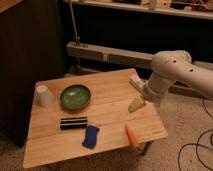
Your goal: Move the arm in a circular motion
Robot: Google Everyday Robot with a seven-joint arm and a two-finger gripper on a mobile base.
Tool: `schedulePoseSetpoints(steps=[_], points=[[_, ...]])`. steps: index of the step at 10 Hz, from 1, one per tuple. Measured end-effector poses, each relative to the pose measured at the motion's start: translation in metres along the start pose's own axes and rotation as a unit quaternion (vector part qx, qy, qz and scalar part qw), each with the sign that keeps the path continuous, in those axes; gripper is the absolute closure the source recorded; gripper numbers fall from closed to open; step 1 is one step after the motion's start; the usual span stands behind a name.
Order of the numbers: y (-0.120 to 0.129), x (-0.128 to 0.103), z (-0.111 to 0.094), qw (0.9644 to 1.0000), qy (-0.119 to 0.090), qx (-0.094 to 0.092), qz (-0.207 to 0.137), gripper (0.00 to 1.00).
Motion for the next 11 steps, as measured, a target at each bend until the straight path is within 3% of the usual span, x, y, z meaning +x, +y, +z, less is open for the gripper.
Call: schedulePoseSetpoints(steps=[2,4,6,9,11], points=[[0.049,0.007,0.002,0.998,0.016,-0.017,-0.058,0.2],[0.115,-0.006,0.004,0.9902,0.027,-0.041,-0.131,0.2],[0.17,-0.033,0.008,0.9796,0.032,-0.066,-0.187,0.2],[0.236,-0.083,0.013,0.9654,0.029,-0.088,-0.243,0.2],[0.264,-0.124,0.016,0.9638,0.014,-0.084,-0.253,0.2]])
